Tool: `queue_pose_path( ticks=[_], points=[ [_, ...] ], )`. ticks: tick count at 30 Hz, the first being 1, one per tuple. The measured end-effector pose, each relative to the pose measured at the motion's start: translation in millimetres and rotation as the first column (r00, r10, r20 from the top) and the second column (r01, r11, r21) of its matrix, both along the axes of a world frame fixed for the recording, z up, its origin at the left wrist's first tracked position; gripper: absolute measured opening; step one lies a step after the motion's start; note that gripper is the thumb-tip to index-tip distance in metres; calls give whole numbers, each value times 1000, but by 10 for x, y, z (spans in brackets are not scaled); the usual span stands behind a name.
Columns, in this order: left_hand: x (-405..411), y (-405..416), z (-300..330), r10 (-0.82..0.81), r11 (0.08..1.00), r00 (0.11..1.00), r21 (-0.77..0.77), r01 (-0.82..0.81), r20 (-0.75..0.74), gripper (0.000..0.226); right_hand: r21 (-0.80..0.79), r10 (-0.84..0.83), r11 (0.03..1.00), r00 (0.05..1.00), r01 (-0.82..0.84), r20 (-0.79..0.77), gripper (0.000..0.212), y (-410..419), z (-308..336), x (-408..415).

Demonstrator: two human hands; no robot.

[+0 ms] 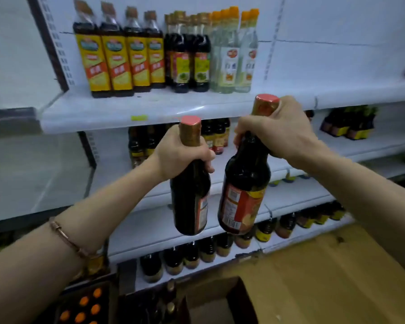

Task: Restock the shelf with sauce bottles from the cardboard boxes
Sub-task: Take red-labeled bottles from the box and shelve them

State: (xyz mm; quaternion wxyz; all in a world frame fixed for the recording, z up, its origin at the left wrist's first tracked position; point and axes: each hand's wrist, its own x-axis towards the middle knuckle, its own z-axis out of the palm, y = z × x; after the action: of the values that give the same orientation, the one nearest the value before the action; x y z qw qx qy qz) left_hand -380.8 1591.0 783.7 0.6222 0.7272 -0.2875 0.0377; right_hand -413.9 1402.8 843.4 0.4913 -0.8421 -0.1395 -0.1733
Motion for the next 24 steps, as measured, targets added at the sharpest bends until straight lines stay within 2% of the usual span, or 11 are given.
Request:
queue_pose_path(
  ticks=[5,8,16,24],
  points=[
    [94,-1146,184,-90,996,996,27,89,10,25,-1,-159,987,987,159,4,33,-1116,130,-125],
    [145,-1837,289,-161,987,987,-3,161,9,16,19,-226,974,974,227,-14,37,-1776,195,-176],
    [557,-3131,579,-242,969,970,-46,241,-19,15,25,-296,955,955,296,19,58,-2942,425,101],
    [1459,-4075,843,-256,965,967,-61,255,-12,13,61,-315,948,949,313,11,20,-3726,713,968]
  ],
)
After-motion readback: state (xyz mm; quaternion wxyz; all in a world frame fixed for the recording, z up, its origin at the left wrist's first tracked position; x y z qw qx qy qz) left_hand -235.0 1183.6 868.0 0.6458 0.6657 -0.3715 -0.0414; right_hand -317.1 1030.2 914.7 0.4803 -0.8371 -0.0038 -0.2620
